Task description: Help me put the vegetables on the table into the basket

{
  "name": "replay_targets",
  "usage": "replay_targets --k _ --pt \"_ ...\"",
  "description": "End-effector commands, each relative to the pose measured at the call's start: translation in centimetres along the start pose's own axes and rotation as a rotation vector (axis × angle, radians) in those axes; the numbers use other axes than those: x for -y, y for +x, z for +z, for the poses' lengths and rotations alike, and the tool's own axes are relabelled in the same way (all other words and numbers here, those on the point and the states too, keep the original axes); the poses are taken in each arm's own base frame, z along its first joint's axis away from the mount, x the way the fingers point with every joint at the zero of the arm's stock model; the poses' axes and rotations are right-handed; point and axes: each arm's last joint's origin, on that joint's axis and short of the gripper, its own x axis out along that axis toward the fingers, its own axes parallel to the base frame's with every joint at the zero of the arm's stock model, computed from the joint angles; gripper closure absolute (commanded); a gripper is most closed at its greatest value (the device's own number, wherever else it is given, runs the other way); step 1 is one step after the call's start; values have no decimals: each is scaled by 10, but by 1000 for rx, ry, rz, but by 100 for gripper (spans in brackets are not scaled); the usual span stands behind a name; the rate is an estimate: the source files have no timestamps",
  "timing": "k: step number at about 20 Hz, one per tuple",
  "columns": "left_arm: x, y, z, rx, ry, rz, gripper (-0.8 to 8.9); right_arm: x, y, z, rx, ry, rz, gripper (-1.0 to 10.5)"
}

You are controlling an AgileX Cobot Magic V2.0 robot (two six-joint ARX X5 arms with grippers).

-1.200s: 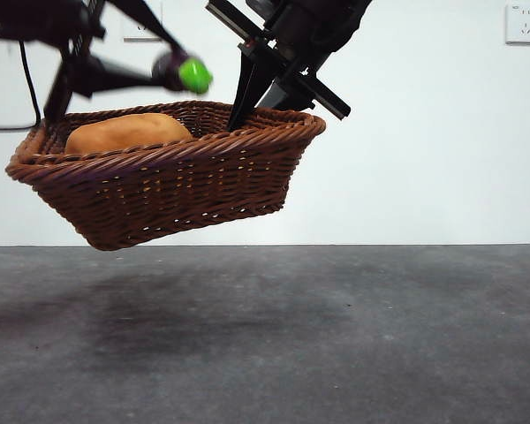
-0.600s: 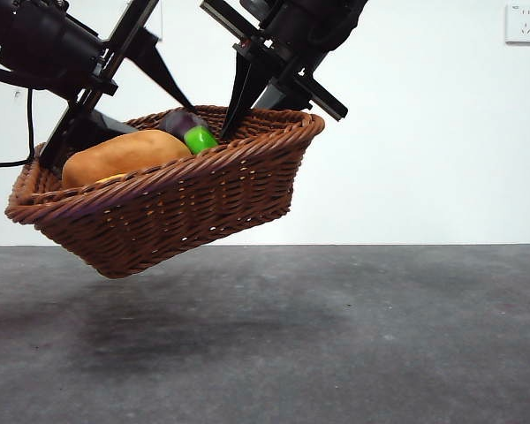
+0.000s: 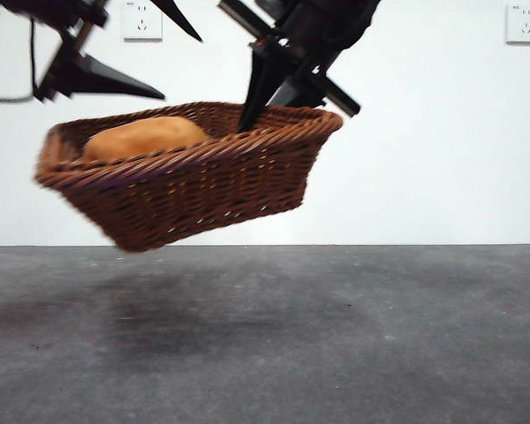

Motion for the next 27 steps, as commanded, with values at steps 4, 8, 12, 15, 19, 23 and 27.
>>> replay_targets --k 4,8,12,15,19,23,27 --pt "25 -53 8 42 212 34 459 13 -53 8 124 24 -21 962" --pt "35 -91 -2 61 323 91 470 27 -83 5 147 49 -68 963" --pt "35 -111 -16 55 419 230 821 32 -109 4 200 59 -93 963" --pt "36 -118 -23 12 473 248 821 45 -124 1 215 95 -129 962" --pt "37 -126 -30 -15 531 261 821 85 -147 -11 168 175 -194 963" --pt "37 -127 -31 -22 548 266 821 121 -172 -25 158 247 -274 963" --pt "37 -127 -31 -23 551 265 821 150 -178 -42 152 300 -268 963"
